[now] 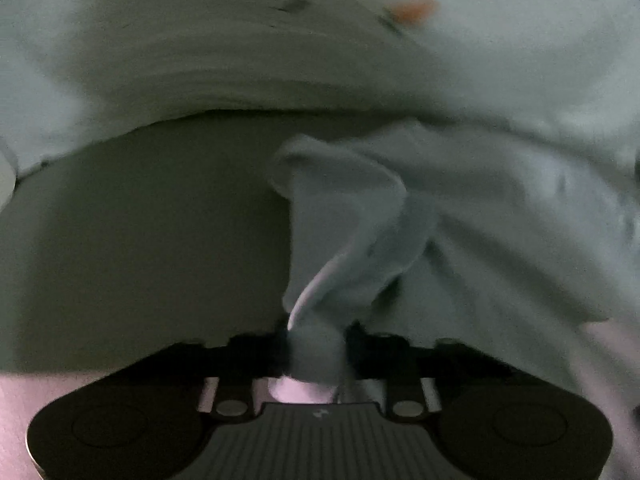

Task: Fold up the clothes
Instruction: 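Grasp the shirt hem with the left gripper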

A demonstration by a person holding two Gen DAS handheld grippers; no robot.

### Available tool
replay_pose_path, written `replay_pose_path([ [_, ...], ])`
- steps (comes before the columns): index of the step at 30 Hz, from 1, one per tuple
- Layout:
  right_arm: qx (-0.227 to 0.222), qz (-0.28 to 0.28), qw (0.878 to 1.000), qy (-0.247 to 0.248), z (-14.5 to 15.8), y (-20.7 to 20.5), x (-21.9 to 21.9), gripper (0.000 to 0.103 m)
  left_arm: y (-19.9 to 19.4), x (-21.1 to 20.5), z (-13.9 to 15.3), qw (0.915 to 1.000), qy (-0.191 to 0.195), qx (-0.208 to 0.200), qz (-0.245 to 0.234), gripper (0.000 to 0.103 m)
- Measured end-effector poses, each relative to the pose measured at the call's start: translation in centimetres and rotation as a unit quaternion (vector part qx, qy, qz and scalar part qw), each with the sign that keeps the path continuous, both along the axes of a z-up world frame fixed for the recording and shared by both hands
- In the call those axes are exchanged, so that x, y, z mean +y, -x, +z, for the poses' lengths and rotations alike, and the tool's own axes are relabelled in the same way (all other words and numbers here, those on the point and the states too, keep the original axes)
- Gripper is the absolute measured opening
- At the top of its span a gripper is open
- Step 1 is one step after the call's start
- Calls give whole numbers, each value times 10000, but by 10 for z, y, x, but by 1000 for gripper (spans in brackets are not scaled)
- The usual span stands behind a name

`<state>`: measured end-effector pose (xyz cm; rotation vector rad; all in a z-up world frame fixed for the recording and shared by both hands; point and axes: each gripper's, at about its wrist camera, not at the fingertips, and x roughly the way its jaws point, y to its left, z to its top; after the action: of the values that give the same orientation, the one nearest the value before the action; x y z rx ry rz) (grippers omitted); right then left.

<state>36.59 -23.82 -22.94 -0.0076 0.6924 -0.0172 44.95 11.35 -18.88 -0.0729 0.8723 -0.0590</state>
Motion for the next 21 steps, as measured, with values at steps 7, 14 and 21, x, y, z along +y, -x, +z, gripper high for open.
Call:
replay_pose_path([
  [7,-16,-137,9999,-9,0,-6,2,103,31,152,-14,9518,1842,216,2443,20],
  [14,-20,-157,9999,-12,0,-7,2,103,57,189,-20,9316,1974,56,3052,43],
  [21,-24,-151,9999,-11,0,-6,2,103,18,102,-4,9887,1151,28,961,87],
])
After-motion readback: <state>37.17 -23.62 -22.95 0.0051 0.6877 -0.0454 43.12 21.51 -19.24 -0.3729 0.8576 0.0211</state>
